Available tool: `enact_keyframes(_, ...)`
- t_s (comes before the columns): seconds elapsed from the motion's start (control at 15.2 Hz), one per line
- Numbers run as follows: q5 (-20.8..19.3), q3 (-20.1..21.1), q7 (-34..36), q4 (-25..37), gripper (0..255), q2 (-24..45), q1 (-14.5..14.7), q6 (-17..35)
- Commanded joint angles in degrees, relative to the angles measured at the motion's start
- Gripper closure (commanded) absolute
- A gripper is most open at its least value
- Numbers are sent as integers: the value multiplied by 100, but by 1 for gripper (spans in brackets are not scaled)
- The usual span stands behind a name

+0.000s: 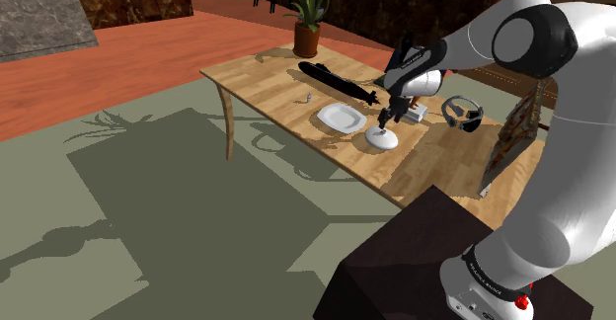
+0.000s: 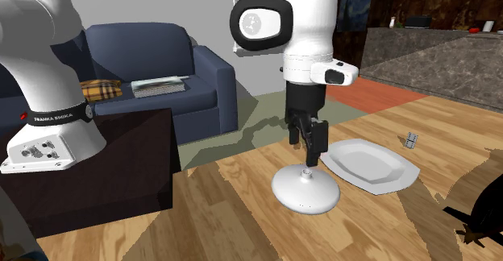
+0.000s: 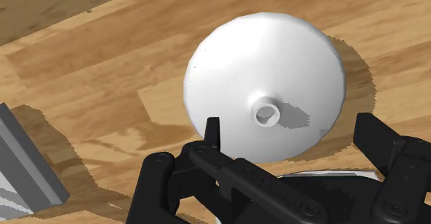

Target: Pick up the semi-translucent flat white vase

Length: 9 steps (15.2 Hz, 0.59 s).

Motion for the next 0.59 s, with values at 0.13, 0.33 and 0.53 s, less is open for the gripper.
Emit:
enact_keyframes(0.13,85,54,-72,98,0,279,-75,188)
enact_keyframes(0.33,140,100,-106,120,0,465,-110,350)
enact_keyframes(0.53,168,126,-123,136,0,565,-129,433)
